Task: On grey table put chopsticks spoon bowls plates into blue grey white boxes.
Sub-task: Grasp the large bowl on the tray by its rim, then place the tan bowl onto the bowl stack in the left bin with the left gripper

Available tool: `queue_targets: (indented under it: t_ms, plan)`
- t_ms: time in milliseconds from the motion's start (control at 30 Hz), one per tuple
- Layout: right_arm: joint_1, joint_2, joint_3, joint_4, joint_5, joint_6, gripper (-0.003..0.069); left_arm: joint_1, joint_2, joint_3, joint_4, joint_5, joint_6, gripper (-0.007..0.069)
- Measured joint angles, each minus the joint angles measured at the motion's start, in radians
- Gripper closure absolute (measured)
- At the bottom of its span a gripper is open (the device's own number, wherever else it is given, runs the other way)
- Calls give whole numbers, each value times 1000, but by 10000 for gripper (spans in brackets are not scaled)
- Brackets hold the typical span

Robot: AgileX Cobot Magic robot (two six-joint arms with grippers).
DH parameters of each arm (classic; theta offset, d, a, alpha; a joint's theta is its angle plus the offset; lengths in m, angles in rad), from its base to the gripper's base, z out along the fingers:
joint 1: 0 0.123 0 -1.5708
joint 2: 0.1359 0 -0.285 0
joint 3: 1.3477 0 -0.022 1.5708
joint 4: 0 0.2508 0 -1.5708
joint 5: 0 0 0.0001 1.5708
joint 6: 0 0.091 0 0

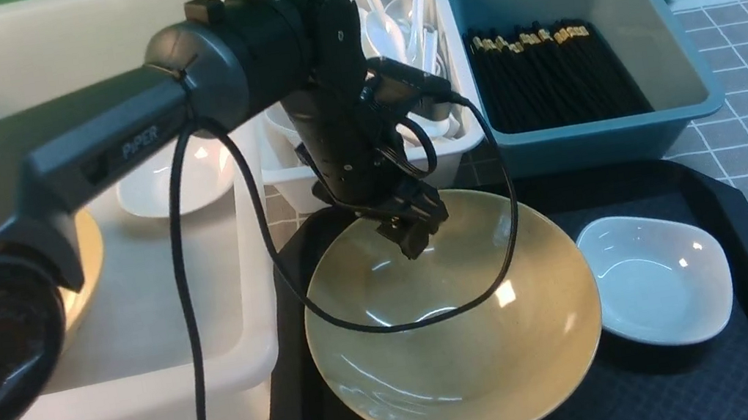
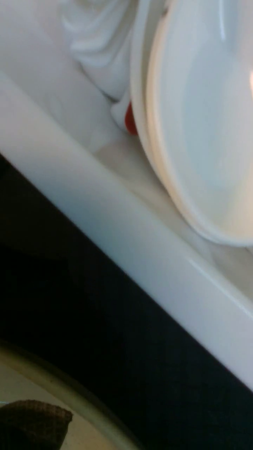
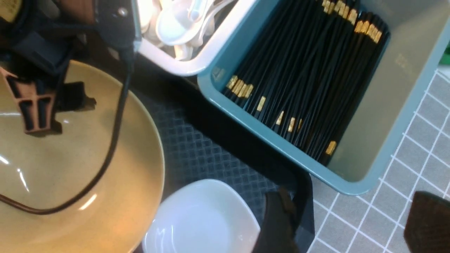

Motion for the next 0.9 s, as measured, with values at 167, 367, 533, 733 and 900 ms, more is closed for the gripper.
queue_targets:
  t_ms: [167, 367, 533, 733, 900]
  plan:
    - [0, -1, 0, 12, 0, -6, 182, 1, -1, -6, -15, 71, 8, 522]
    - [26, -26, 2, 93, 0, -52, 347, -4, -113, -6, -32, 74, -12, 615]
    - [145, -78, 2, 109, 0, -84, 587, 58, -357, -5, 2, 76, -31, 617]
    - [326, -85, 2, 109, 0, -125, 626, 259, -561, 1, -78, 131, -35, 620]
    - [520, -70, 2, 115, 0, -161, 626, 652, -735, 147, -154, 121, -40, 620]
